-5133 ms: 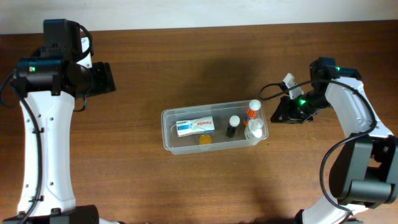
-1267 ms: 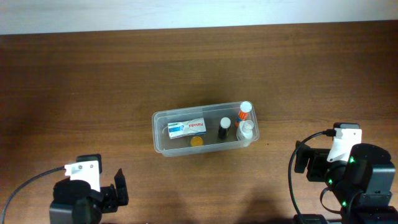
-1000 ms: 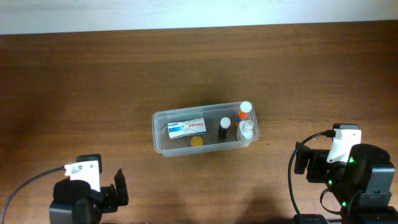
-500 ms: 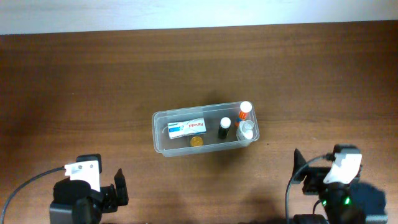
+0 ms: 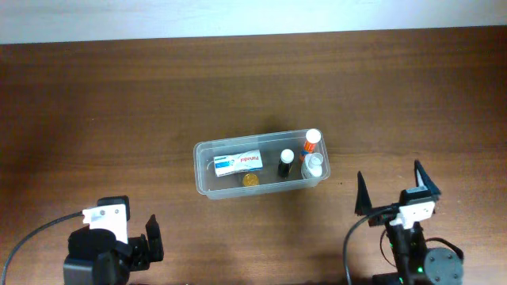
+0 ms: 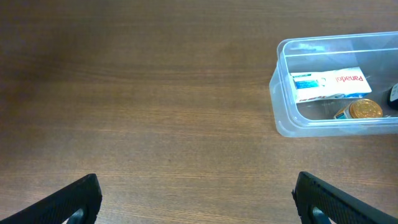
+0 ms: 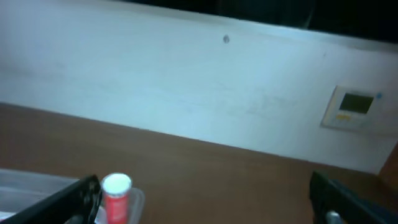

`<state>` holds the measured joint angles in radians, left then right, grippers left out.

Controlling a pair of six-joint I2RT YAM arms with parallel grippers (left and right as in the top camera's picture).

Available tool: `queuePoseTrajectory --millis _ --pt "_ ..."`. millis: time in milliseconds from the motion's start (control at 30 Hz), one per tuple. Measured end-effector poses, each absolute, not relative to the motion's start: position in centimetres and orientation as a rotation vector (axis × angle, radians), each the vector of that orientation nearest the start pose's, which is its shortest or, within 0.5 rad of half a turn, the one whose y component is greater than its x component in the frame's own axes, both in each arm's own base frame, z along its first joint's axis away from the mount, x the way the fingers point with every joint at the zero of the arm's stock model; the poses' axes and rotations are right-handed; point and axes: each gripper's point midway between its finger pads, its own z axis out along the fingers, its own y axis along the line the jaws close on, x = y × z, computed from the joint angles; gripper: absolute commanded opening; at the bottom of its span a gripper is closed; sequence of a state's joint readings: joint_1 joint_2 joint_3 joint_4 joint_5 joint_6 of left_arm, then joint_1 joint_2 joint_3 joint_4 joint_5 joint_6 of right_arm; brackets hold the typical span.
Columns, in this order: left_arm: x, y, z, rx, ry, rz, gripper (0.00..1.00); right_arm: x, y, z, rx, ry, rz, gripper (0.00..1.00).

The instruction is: Pack container

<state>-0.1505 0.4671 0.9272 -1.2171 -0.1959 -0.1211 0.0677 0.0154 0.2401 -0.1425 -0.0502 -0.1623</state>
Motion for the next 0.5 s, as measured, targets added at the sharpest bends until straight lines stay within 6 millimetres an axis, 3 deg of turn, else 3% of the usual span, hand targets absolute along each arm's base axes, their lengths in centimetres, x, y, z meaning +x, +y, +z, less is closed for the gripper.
queuePoseTrajectory --millis 133,300,500 --pt "15.7 1.0 22.8 -0.064 2.311 0.091 0.99 23.7 2.5 22.5 -0.260 1.462 -0.092 0.98" --pt "15.7 1.0 22.8 -0.064 2.311 0.091 0.99 24.4 3.1 16.2 -0.332 1.598 -0.079 0.98" --pt "15.7 1.0 22.8 -0.064 2.311 0.090 0.99 24.4 3.7 16.0 -0.358 1.596 -0.051 0.98"
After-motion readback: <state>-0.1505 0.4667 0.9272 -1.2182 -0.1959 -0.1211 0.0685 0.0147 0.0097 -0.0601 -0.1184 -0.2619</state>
